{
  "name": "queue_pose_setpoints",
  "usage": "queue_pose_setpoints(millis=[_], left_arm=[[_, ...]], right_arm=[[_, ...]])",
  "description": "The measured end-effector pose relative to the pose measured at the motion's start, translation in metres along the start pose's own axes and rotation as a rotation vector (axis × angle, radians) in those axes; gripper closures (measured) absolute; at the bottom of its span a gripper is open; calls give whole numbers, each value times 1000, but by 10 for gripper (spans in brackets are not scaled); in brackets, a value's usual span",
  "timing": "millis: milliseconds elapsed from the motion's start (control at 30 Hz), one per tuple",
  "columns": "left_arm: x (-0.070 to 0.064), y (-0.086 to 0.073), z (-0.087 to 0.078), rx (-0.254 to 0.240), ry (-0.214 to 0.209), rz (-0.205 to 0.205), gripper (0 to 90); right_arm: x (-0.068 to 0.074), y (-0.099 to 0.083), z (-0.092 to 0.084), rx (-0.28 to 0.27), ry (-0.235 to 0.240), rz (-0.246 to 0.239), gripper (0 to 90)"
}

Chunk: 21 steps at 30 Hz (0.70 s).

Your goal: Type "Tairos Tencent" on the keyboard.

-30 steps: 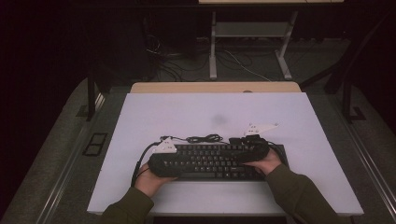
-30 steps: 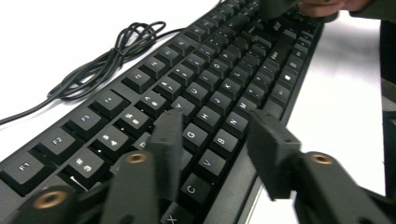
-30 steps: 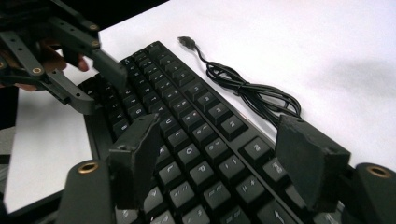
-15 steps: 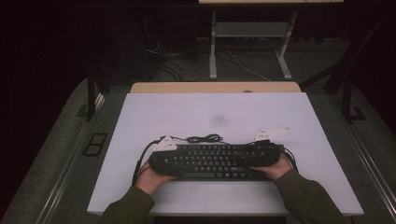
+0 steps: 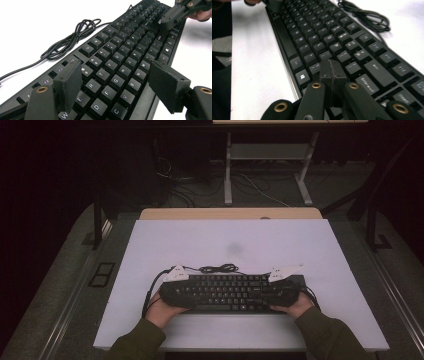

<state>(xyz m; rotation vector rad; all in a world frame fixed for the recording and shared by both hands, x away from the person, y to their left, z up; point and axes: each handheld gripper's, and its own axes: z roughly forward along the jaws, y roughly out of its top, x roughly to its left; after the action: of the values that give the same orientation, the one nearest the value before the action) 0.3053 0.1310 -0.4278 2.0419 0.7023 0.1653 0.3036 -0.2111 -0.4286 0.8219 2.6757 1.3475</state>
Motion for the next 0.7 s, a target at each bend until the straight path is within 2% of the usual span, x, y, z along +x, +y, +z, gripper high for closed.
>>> queue_pose_setpoints(millis=[167, 700], left_arm=[[0, 0, 1, 2, 5, 2, 263], [1, 2, 5, 5, 18, 2, 269]], right_arm=[[3, 0, 4, 26, -2, -19, 892], [1, -3, 11, 88, -13, -28, 892]])
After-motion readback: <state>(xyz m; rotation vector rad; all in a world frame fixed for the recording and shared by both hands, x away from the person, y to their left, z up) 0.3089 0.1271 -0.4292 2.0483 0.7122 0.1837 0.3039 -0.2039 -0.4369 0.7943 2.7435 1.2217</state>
